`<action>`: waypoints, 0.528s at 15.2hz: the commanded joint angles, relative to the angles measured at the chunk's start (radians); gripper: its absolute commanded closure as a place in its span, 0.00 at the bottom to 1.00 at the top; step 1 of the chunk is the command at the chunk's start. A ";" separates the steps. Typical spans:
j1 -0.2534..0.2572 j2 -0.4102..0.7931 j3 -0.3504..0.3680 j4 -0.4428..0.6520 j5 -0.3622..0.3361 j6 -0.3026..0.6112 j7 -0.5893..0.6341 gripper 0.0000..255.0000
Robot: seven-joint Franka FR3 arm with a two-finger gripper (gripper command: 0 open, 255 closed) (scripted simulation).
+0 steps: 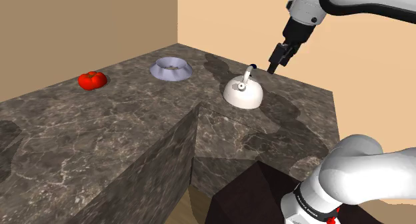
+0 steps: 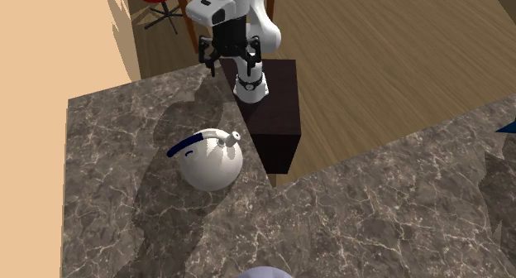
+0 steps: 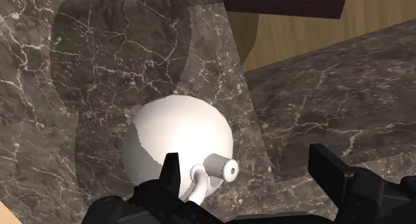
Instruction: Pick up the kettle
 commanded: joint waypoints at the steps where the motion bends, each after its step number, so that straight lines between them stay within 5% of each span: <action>1: 0.000 0.000 0.000 0.000 0.000 0.000 0.000 0.00; 8: -0.196 0.286 0.139 0.152 0.063 0.102 0.604 0.00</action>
